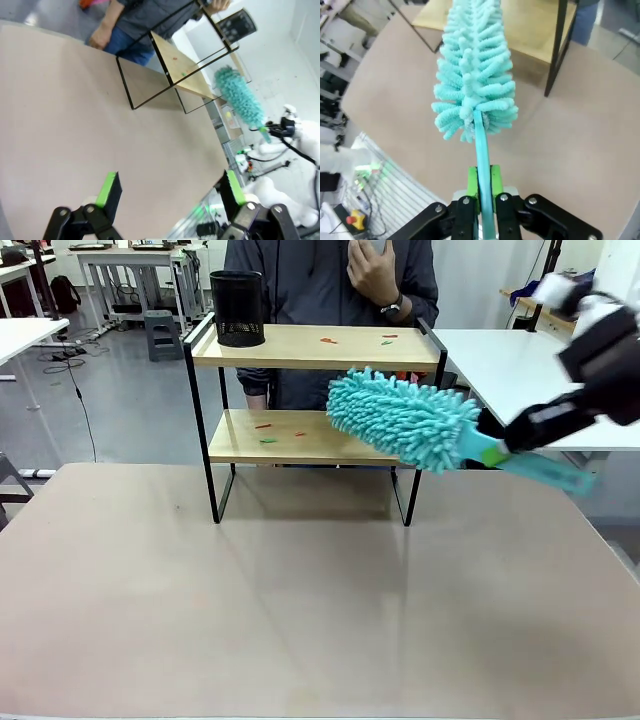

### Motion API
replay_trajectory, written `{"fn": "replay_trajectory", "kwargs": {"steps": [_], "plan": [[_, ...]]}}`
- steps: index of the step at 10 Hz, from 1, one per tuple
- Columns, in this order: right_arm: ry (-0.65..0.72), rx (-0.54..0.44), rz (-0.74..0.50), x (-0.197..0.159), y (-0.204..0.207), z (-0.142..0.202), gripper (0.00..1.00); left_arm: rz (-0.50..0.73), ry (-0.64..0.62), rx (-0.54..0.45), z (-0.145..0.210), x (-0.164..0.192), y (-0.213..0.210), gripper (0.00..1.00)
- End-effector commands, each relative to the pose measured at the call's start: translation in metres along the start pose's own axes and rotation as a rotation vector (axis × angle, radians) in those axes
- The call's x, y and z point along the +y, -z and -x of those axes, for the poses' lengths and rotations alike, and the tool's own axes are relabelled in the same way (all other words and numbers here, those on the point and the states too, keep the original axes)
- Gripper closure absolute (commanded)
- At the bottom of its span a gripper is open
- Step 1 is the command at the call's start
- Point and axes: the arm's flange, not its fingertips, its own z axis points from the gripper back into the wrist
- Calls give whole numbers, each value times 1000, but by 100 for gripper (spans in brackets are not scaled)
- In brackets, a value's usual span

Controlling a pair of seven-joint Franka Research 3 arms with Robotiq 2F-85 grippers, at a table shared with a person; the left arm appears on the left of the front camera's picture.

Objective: Clean the shelf.
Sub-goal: Clean the specific tier of the Shelf with the Duster once objects are removed.

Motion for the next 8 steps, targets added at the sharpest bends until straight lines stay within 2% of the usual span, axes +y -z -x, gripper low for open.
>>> {"fn": "replay_trajectory", "kwargs": {"steps": [1, 3, 4, 8], "plan": [[47, -14, 44, -5, 30, -47, 88, 15, 20, -18, -1, -1, 1, 0], [96, -42, 94, -8, 67, -69, 88, 15, 20, -18, -1, -1, 1, 0], [112, -25, 104, -8, 88, -80, 88, 15, 20, -18, -1, -1, 1, 0], [115, -87, 75, 5, 143, -117, 88, 15, 20, -18, -1, -1, 1, 0]]}}
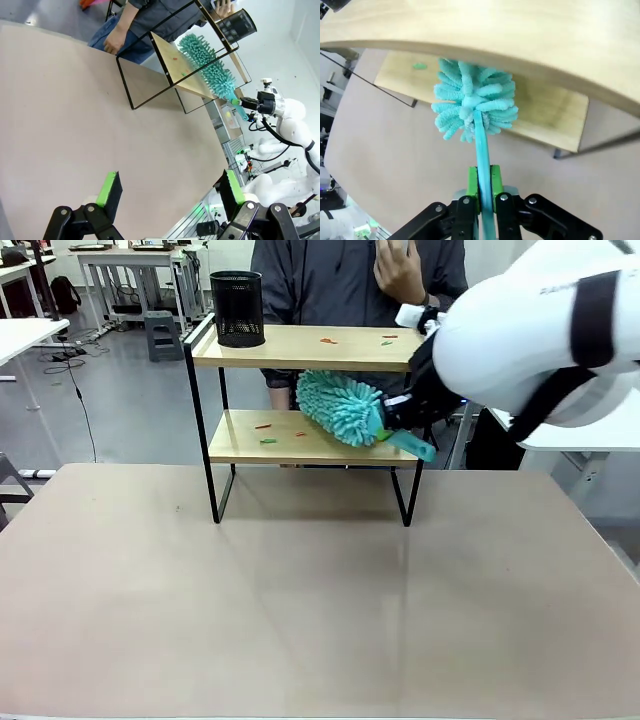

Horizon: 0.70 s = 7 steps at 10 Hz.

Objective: Clean the shelf.
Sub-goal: Clean the specific tier of the Shelf with the Duster once objects are removed.

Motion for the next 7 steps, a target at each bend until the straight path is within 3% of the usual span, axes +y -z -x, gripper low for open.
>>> {"fn": "replay_trajectory", "kwargs": {"steps": [1, 3, 5, 7], "plan": [[6, -24, 0, 9, 13, -15, 88, 14, 20, -18, -1, -1, 1, 0], [-37, 25, -18, 20, 25, -18, 88, 14, 20, -18, -1, -1, 1, 0], [-118, 53, -121, 33, 27, -17, 88, 14, 20, -18, -1, -1, 1, 0], [-192, 150, -199, 29, 23, -12, 88, 14, 20, -18, -1, -1, 1, 0]]}}
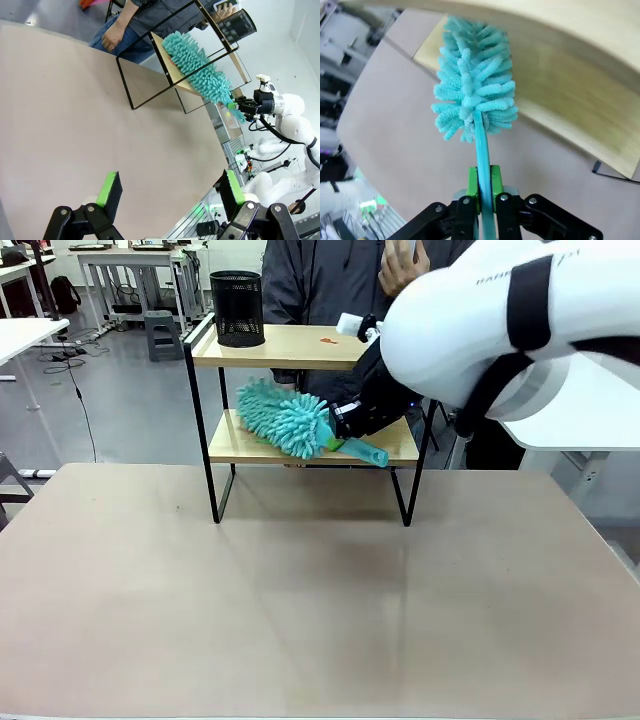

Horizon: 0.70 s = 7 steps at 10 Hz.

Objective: Clean the shelf.
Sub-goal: Clean the specific tier of the Shelf with the Duster once objects are removed.

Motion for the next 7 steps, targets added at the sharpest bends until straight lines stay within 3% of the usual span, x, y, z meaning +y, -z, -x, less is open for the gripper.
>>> {"fn": "replay_trajectory", "kwargs": {"steps": [1, 3, 5, 7], "plan": [[-90, 116, -49, -28, -17, 14, 88, 14, 20, -18, -1, -1, 1, 0], [-214, 243, -125, -38, -46, 46, 88, 14, 20, -18, -1, -1, 1, 0], [-318, 204, -279, -55, -96, 81, 88, 14, 20, -18, -1, -1, 1, 0], [-374, 171, -470, -77, -118, 115, 88, 14, 20, -18, -1, -1, 1, 0]]}}
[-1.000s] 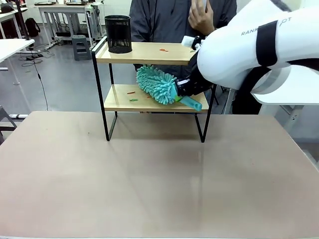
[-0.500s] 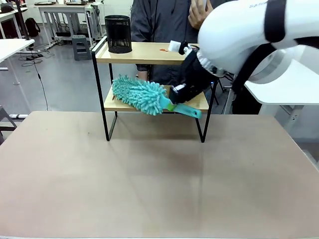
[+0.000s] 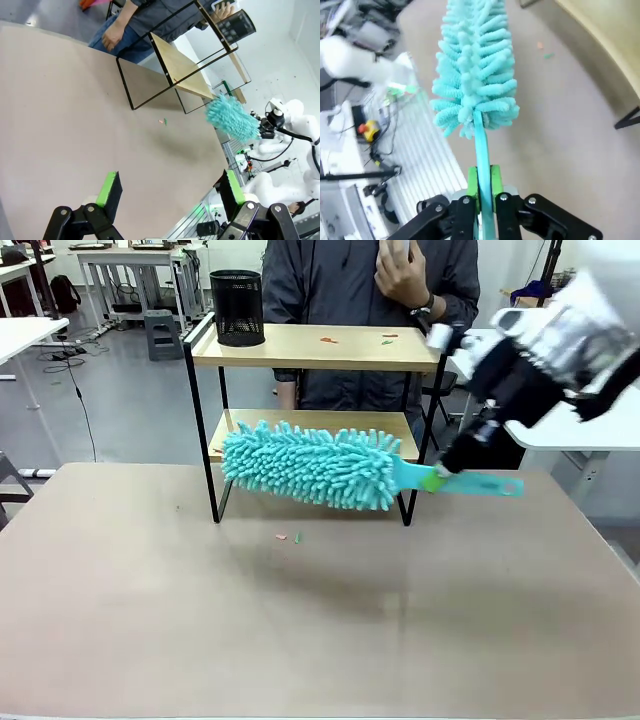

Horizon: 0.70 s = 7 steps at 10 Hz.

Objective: Clean the shelf.
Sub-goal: Clean the specific tier of the Shelf with the Duster once objects are removed.

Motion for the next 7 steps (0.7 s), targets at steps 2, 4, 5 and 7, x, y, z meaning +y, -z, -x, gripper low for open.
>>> {"fn": "replay_trajectory", "kwargs": {"steps": [2, 4, 5, 7], "plan": [[16, -161, -167, -15, -13, 54, 88, 14, 18, -17, -1, 0, 1, 0], [61, -236, -148, -15, -16, 62, 88, 14, 18, -17, -1, 0, 1, 0], [116, -268, -94, -13, -16, 57, 88, 14, 18, -17, -1, 0, 1, 0], [87, -207, -142, -22, -21, 66, 88, 14, 18, -17, -1, 0, 1, 0]]}}
